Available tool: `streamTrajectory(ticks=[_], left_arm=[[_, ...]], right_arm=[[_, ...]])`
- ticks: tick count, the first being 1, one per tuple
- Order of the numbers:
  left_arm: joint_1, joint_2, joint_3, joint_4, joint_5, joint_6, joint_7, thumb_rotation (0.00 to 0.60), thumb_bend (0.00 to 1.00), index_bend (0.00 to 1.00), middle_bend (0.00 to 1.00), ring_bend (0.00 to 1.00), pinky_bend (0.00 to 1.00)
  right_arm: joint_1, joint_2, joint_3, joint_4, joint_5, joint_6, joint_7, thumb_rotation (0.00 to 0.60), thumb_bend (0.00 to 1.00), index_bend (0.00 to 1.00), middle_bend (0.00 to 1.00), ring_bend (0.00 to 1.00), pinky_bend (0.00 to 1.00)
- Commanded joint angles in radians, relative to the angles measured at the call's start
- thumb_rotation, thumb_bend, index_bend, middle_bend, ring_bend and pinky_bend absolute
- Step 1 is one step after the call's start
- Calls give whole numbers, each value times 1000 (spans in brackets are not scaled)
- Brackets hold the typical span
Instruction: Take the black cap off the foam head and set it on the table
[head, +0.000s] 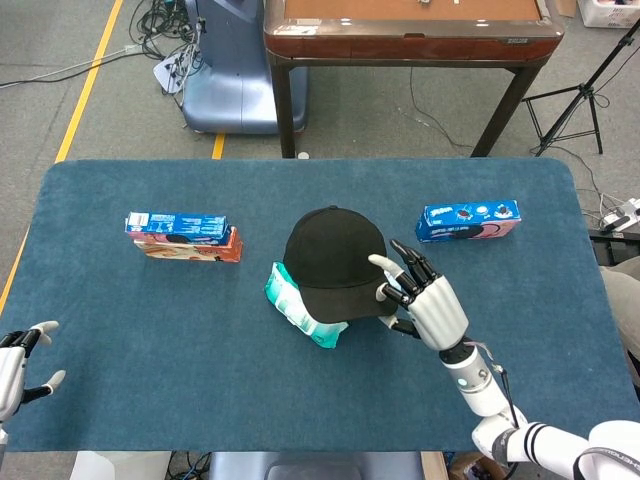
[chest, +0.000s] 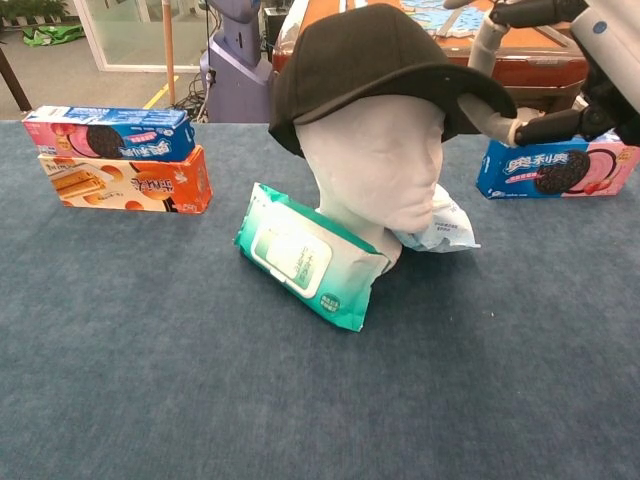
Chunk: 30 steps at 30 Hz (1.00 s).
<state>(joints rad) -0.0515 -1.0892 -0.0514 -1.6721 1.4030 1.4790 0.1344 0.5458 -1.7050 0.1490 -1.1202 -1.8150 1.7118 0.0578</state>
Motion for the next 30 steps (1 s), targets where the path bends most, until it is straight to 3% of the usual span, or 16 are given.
streamTrajectory(ticks=[1, 12, 30], left_arm=[[0, 0, 0, 0, 0, -1, 1, 600, 161, 268, 401, 306, 614], [0, -1, 0, -1, -4, -3, 6, 600, 161, 268, 401, 306, 613], [0, -2, 1, -3, -7, -4, 10, 600, 161, 267, 401, 306, 614]], right_arm=[[3, 3, 3, 0, -1, 4, 0, 600, 407, 670, 263, 76, 200], [30, 32, 53, -13, 4, 33, -25, 600, 419, 697, 281, 91, 200], [127, 49, 175, 53, 106, -20, -28, 600, 427, 701, 284, 95, 200]])
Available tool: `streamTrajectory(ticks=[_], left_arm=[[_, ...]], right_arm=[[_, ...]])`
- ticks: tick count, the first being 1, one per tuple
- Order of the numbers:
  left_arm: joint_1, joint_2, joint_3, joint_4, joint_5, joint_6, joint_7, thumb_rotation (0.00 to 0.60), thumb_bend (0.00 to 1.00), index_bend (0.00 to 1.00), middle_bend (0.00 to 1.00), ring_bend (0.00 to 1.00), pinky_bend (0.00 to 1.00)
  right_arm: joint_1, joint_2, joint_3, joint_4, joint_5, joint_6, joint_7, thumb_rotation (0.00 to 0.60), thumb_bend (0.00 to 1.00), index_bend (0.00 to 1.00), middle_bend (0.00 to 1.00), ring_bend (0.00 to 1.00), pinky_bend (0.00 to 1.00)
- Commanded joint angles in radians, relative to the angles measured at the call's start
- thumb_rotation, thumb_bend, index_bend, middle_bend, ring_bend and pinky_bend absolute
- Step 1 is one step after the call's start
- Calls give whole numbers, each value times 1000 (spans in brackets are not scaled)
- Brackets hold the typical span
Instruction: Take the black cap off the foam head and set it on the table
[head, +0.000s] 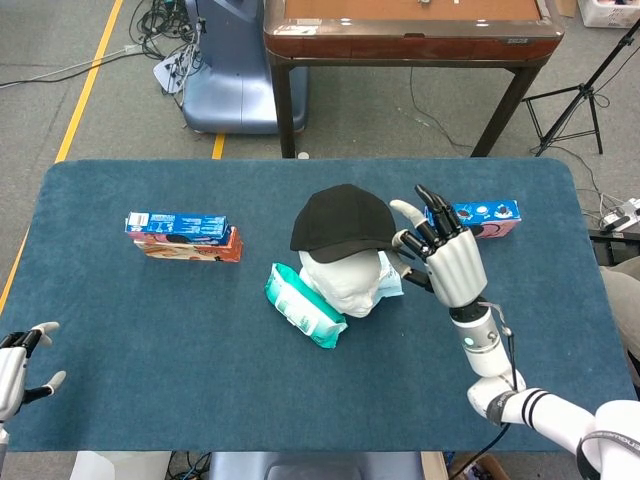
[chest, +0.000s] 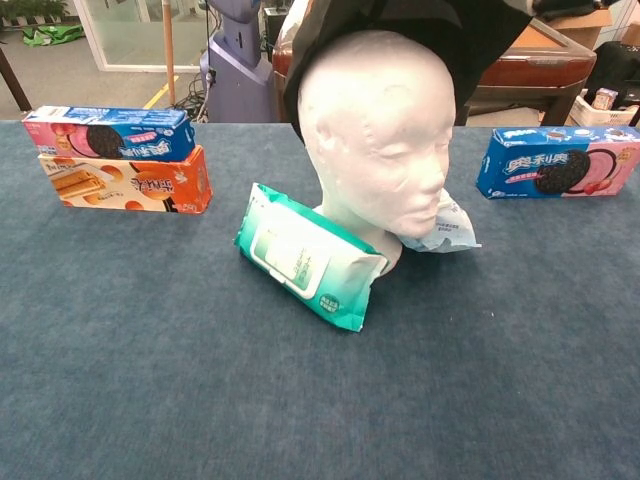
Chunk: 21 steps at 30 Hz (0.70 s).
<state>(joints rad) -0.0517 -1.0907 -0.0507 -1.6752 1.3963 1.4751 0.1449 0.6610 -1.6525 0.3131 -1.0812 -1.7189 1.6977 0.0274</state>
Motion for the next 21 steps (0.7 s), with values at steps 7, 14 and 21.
streamTrajectory(ticks=[7, 14, 21], left_arm=[[2, 1, 0, -2, -1, 2, -2, 600, 161, 267, 400, 306, 614], [4, 4, 1, -2, 2, 5, -7, 600, 161, 268, 401, 306, 614], [5, 2, 1, -2, 1, 6, -3, 600, 161, 267, 401, 306, 613]], right_arm=[[77, -29, 51, 99, 41, -25, 24, 600, 446, 707, 287, 98, 200], [109, -41, 68, 155, 61, -7, 40, 600, 448, 710, 288, 100, 200], [79, -8, 48, 152, 68, 33, 32, 600, 449, 712, 289, 100, 200]])
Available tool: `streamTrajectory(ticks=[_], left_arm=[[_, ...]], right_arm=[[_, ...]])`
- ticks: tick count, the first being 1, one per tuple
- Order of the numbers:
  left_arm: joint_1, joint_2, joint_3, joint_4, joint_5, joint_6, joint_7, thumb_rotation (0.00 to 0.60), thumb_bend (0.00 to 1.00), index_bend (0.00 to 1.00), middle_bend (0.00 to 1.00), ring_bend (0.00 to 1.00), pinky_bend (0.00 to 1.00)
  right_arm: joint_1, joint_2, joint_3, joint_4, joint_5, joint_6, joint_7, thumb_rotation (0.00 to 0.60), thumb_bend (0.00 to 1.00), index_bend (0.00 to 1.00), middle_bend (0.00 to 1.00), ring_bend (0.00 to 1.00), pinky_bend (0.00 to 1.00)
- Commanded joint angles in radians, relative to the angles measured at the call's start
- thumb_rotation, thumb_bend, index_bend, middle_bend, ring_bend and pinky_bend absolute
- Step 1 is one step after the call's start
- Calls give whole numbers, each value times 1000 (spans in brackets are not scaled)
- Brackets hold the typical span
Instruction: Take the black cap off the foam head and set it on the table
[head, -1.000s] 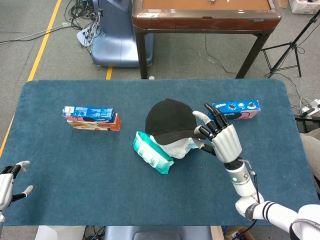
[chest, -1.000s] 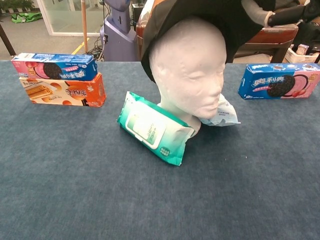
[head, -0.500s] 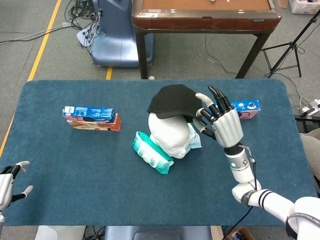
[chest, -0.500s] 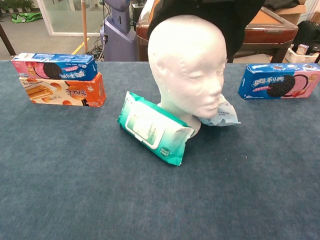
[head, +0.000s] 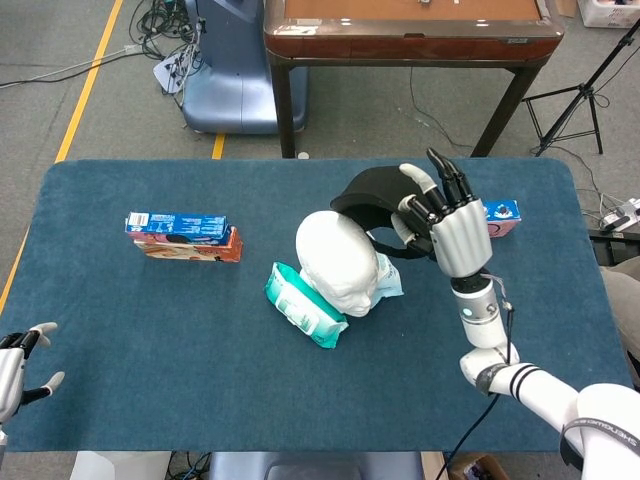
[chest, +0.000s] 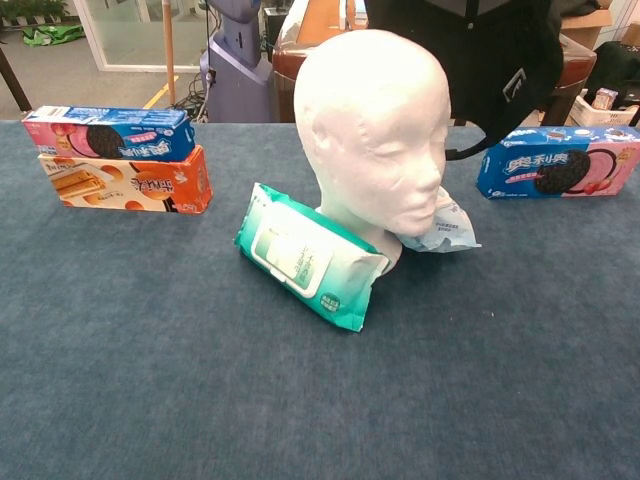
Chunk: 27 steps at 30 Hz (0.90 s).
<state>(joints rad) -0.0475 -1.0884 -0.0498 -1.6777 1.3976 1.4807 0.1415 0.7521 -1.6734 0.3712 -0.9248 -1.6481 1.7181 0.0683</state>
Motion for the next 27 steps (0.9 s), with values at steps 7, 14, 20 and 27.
streamTrajectory(ticks=[7, 14, 20, 27], left_arm=[[-2, -6, -4, 1, -10, -4, 14, 600, 161, 267, 401, 306, 614], [-2, -9, -7, 0, -14, -1, 19, 600, 161, 268, 401, 306, 613], [-4, -11, -8, 2, -17, -4, 25, 600, 161, 267, 401, 306, 614], [-3, -11, -8, 0, -16, -2, 27, 600, 161, 267, 401, 306, 614]], right_arm=[[-94, 107, -56, -76, -23, 77, -65, 600, 449, 718, 294, 103, 200], [-176, 186, -108, -104, -24, 86, -147, 600, 449, 718, 295, 103, 200], [-232, 217, -152, -88, -12, 60, -215, 600, 449, 718, 295, 104, 200], [-261, 209, -194, -78, 21, -33, -263, 600, 449, 718, 295, 104, 200]])
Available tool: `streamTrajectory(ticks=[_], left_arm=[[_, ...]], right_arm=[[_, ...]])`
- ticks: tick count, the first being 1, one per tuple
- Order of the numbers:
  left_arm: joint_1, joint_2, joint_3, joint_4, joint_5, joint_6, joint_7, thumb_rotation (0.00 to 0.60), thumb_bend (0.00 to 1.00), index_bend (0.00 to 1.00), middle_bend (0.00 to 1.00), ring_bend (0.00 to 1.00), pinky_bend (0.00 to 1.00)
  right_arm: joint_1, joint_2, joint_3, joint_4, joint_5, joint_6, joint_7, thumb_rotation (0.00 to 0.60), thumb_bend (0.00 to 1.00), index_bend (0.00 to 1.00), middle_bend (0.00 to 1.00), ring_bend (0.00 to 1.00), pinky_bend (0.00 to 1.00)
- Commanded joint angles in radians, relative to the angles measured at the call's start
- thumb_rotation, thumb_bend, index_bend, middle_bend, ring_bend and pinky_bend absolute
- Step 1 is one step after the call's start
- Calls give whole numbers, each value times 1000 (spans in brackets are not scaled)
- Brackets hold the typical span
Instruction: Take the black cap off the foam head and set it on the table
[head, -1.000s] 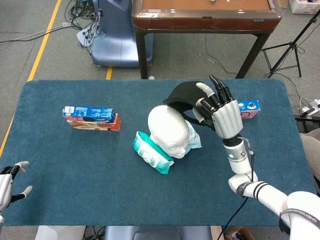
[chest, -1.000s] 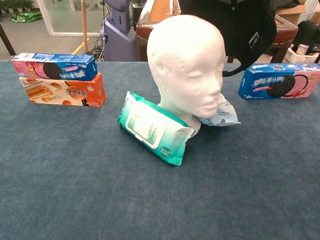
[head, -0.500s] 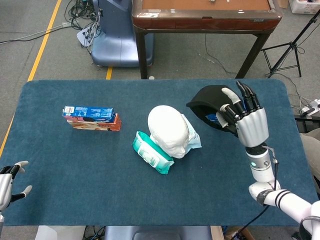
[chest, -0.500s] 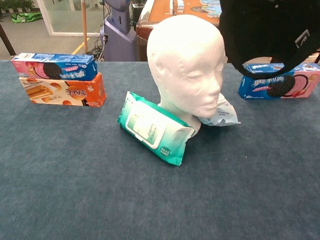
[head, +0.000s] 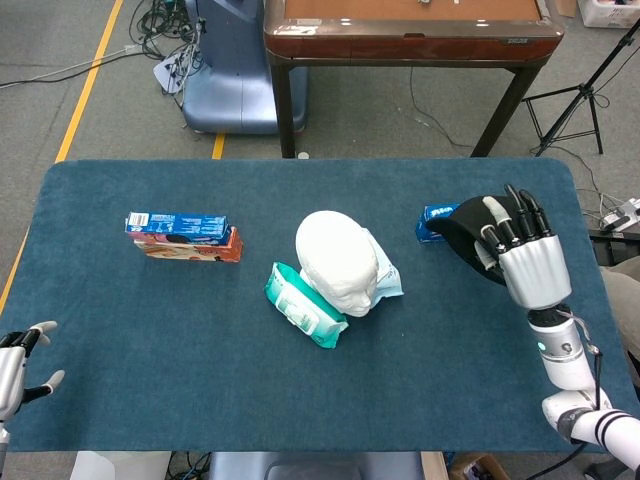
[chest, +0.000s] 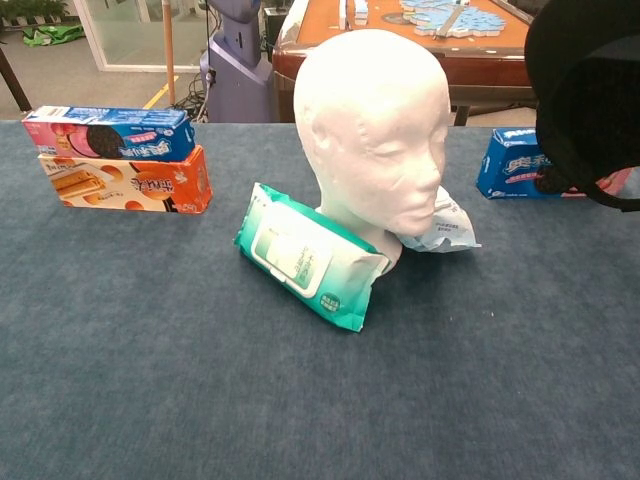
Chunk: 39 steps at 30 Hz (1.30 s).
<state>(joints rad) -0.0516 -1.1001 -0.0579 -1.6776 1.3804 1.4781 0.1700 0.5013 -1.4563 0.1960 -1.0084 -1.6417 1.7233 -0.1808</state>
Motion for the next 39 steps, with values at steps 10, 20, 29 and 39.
streamTrajectory(ticks=[10, 20, 29, 39], left_arm=[[6, 7, 0, -6, 2, 9, -13, 600, 160, 268, 400, 306, 614], [6, 6, 0, -7, 2, 8, -8, 600, 161, 267, 401, 306, 614], [6, 6, 0, -9, 1, 9, -5, 600, 161, 267, 401, 306, 613], [8, 7, 0, -11, 1, 10, -6, 600, 161, 267, 401, 306, 613]], right_arm=[[-39, -67, -88, 31, 15, -124, -12, 600, 449, 718, 294, 104, 200], [-82, -58, -155, -31, -48, -98, 33, 600, 433, 717, 294, 104, 200], [-111, -36, -203, -85, -101, -93, 44, 600, 234, 591, 270, 104, 200], [-146, 35, -281, -224, -132, -164, 54, 600, 6, 390, 177, 58, 200]])
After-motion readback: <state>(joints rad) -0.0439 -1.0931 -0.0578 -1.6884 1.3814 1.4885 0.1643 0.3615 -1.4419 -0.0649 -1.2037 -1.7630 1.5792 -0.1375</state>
